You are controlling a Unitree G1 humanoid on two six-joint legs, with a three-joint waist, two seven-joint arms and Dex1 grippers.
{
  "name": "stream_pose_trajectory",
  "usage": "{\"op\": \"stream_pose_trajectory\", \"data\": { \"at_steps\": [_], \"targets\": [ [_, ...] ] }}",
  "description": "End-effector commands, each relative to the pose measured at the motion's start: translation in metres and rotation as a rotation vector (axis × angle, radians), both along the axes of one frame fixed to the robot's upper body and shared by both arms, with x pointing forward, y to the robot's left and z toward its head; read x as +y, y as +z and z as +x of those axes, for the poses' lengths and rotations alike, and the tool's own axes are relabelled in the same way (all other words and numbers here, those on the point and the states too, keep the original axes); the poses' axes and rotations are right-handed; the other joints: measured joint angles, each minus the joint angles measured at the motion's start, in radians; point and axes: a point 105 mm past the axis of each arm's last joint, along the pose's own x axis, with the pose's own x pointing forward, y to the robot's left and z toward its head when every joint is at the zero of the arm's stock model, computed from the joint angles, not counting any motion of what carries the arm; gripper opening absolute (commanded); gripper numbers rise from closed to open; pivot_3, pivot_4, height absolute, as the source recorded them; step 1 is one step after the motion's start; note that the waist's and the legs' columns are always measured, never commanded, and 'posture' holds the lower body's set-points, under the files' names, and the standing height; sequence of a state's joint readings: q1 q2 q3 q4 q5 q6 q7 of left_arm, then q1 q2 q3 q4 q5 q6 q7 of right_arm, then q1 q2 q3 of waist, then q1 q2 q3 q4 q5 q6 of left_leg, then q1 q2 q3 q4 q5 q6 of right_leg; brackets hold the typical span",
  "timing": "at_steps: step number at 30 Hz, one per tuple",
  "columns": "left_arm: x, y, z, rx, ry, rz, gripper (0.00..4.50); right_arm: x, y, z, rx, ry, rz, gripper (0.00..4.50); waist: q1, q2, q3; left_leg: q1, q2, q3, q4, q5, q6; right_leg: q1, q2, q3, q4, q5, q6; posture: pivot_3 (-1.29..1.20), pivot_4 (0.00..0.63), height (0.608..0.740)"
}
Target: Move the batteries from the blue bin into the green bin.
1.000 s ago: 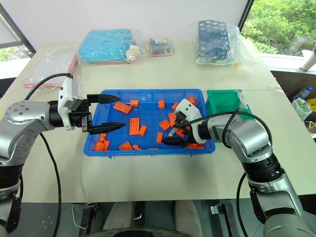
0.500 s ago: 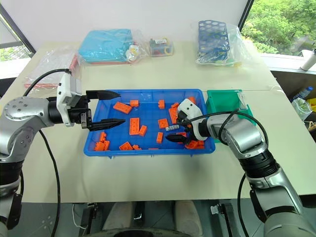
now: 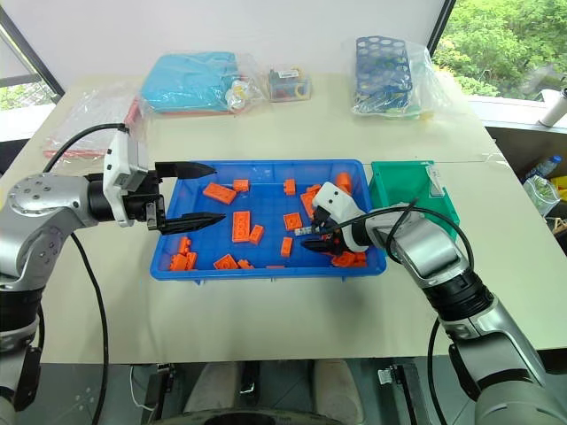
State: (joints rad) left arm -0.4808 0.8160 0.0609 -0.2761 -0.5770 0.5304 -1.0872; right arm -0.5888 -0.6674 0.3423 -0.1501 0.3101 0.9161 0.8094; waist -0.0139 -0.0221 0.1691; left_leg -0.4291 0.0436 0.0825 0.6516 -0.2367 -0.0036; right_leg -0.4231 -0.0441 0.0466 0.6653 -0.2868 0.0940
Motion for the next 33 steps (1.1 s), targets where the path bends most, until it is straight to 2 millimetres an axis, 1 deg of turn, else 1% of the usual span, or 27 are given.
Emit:
{"op": "stream_pose_trajectory", "data": {
  "at_steps": [1, 2, 4, 7, 8, 10, 11, 13, 15, 18, 20, 22, 24, 26, 28, 29, 30, 31, 32, 33],
  "targets": [
    [-0.001, 0.009, -0.001, -0.044, -0.009, 0.0, 4.5, 0.002, 0.004, -0.002, -0.02, 0.018, 0.009, 0.46, 0.0, 0.0, 0.0, 0.0, 0.0, 0.0, 0.0, 0.0, 0.0, 0.0, 0.0, 0.0, 0.0, 0.0, 0.0, 0.0, 0.15, 0.739],
    [0.0, 0.009, -0.001, -0.043, -0.01, 0.0, 4.5, 0.002, 0.005, -0.003, -0.019, 0.021, 0.014, 0.08, 0.0, 0.0, 0.0, 0.0, 0.0, 0.0, 0.0, 0.0, 0.0, 0.0, 0.0, 0.0, 0.0, 0.0, 0.0, 0.0, 0.15, 0.739],
    [-0.001, 0.008, -0.002, -0.037, -0.016, 0.001, 4.5, 0.003, 0.016, -0.003, -0.02, 0.006, 0.049, 0.01, 0.0, 0.0, 0.0, 0.0, 0.0, 0.0, 0.0, 0.0, 0.0, 0.0, 0.0, 0.0, 0.0, 0.0, 0.0, 0.0, 0.15, 0.739],
    [-0.003, 0.006, -0.002, -0.031, -0.026, 0.001, 4.5, -0.003, 0.045, 0.0, -0.058, -0.029, 0.107, 0.01, 0.0, 0.0, 0.0, 0.0, 0.0, 0.0, 0.0, 0.0, 0.0, 0.0, 0.0, 0.0, 0.0, 0.0, 0.0, 0.0, 0.15, 0.739],
    [-0.003, 0.005, -0.001, -0.031, -0.028, 0.0, 4.5, -0.008, 0.059, 0.002, -0.075, -0.052, 0.133, 0.01, 0.0, 0.0, 0.0, 0.0, 0.0, 0.0, 0.0, 0.0, 0.0, 0.0, 0.0, 0.0, 0.0, 0.0, 0.0, 0.0, 0.15, 0.739],
    [-0.004, 0.005, 0.0, -0.03, -0.033, -0.005, 4.5, -0.027, 0.089, 0.006, -0.115, -0.119, 0.178, 0.01, 0.002, 0.0, 0.0, 0.0, 0.001, 0.0, 0.0, 0.0, 0.0, 0.0, 0.0, 0.0, 0.0, 0.0, 0.0, 0.0, 0.15, 0.739],
    [-0.005, 0.005, 0.001, -0.03, -0.034, -0.006, 4.5, -0.037, 0.1, 0.007, -0.132, -0.15, 0.187, 0.01, 0.002, 0.0, 0.0, 0.0, 0.001, 0.0, 0.0, 0.0, 0.0, 0.0, -0.001, 0.0, 0.0, 0.0, 0.0, 0.0, 0.15, 0.739],
    [-0.006, 0.005, 0.002, -0.03, -0.041, -0.011, 4.5, -0.065, 0.117, 0.008, -0.161, -0.238, 0.179, 0.01, 0.006, 0.0, 0.0, 0.0, 0.001, 0.0, 0.0, 0.0, 0.0, 0.0, -0.001, 0.0, 0.0, 0.0, 0.0, 0.0, 0.15, 0.739],
    [-0.007, 0.004, 0.002, -0.03, -0.047, -0.013, 4.5, -0.097, 0.124, 0.005, -0.184, -0.32, 0.128, 0.01, 0.012, 0.0, 0.0, 0.0, 0.001, -0.001, -0.001, 0.0, 0.0, 0.001, -0.001, -0.001, -0.001, 0.0, 0.0, 0.0, 0.15, 0.739],
    [-0.009, 0.003, 0.004, -0.029, -0.055, -0.016, 4.5, -0.139, 0.122, -0.002, -0.182, -0.438, 0.058, 0.01, 0.009, 0.0, 0.0, -0.001, 0.0, 0.0, -0.001, 0.0, 0.0, 0.001, -0.001, -0.001, -0.003, 0.0, 0.0, 0.0, 0.15, 0.739],
    [-0.01, 0.003, 0.005, -0.028, -0.061, -0.018, 4.5, -0.157, 0.114, -0.007, -0.163, -0.493, 0.029, 0.01, 0.003, 0.0, 0.0, 0.0, -0.001, 0.0, -0.001, 0.0, 0.0, 0.001, -0.001, -0.001, -0.002, 0.0, 0.0, 0.0, 0.15, 0.739],
    [-0.01, 0.003, 0.005, -0.027, -0.066, -0.019, 4.5, -0.162, 0.104, -0.014, -0.13, -0.507, 0.02, 0.01, -0.005, 0.0, 0.0, 0.0, -0.001, 0.0, -0.001, 0.0, 0.0, 0.001, 0.0, 0.0, -0.002, 0.0, 0.0, 0.0, 0.15, 0.739],
    [-0.011, 0.003, 0.006, -0.026, -0.069, -0.021, 4.5, -0.161, 0.097, -0.017, -0.108, -0.505, 0.033, 1.03, -0.008, 0.0, 0.0, 0.001, 0.0, 0.0, -0.001, 0.0, 0.0, 0.001, 0.001, 0.001, -0.001, 0.0, 0.0, 0.0, 0.15, 0.739],
    [-0.011, 0.003, 0.007, -0.026, -0.073, -0.022, 4.5, -0.163, 0.093, -0.015, -0.122, -0.52, 0.018, 2.03, -0.009, 0.0, 0.0, 0.002, 0.001, 0.0, -0.001, 0.0, 0.0, 0.001, 0.001, 0.001, -0.001, 0.0, 0.0, 0.0, 0.15, 0.739],
    [-0.012, 0.004, 0.007, -0.025, -0.078, -0.025, 4.5, -0.167, 0.094, -0.013, -0.145, -0.527, -0.002, 3.0, -0.005, 0.0, 0.0, 0.001, 0.001, 0.0, -0.001, 0.0, 0.0, 0.0, 0.001, 0.001, 0.0, 0.0, 0.0, 0.0, 0.15, 0.739],
    [-0.012, 0.004, 0.008, -0.025, -0.079, -0.024, 4.5, -0.168, 0.096, -0.012, -0.158, -0.528, 0.002, 3.42, -0.003, 0.0, 0.0, 0.001, 0.0, 0.0, -0.001, 0.0, 0.0, 0.001, 0.001, 0.001, 0.0, 0.0, 0.0, 0.0, 0.15, 0.739],
    [-0.011, 0.004, 0.008, -0.024, -0.079, -0.023, 4.5, -0.17, 0.1, -0.011, -0.177, -0.519, 0.001, 3.42, -0.002, 0.0, 0.0, 0.001, 0.0, 0.0, -0.001, 0.0, 0.0, 0.001, 0.001, 0.001, -0.001, 0.0, 0.0, 0.0, 0.15, 0.739],
    [-0.009, 0.004, 0.008, -0.014, -0.079, -0.021, 4.5, -0.173, 0.105, -0.01, -0.234, -0.489, -0.038, 3.42, 0.001, 0.0, 0.0, 0.001, 0.0, 0.0, -0.001, 0.0, 0.0, 0.001, 0.0, 0.001, -0.001, 0.0, 0.0, 0.0, 0.15, 0.739],
    [-0.007, 0.004, 0.008, -0.001, -0.08, -0.013, 4.5, -0.175, 0.112, -0.011, -0.321, -0.421, -0.113, 3.42, 0.004, 0.0, 0.0, 0.001, 0.0, 0.0, 0.0, 0.0, 0.0, 0.001, 0.0, 0.001, -0.001, 0.0, 0.0, 0.0, 0.15, 0.739],
    [-0.002, 0.004, 0.007, 0.006, -0.081, -0.006, 4.5, -0.174, 0.118, -0.016, -0.366, -0.33, -0.157, 3.42, 0.005, 0.001, 0.0, 0.0, -0.001, 0.0, 0.0, 0.0, 0.0, 0.001, 0.0, 0.001, -0.001, 0.0, 0.0, 0.0, 0.15, 0.739]
  ]
}}
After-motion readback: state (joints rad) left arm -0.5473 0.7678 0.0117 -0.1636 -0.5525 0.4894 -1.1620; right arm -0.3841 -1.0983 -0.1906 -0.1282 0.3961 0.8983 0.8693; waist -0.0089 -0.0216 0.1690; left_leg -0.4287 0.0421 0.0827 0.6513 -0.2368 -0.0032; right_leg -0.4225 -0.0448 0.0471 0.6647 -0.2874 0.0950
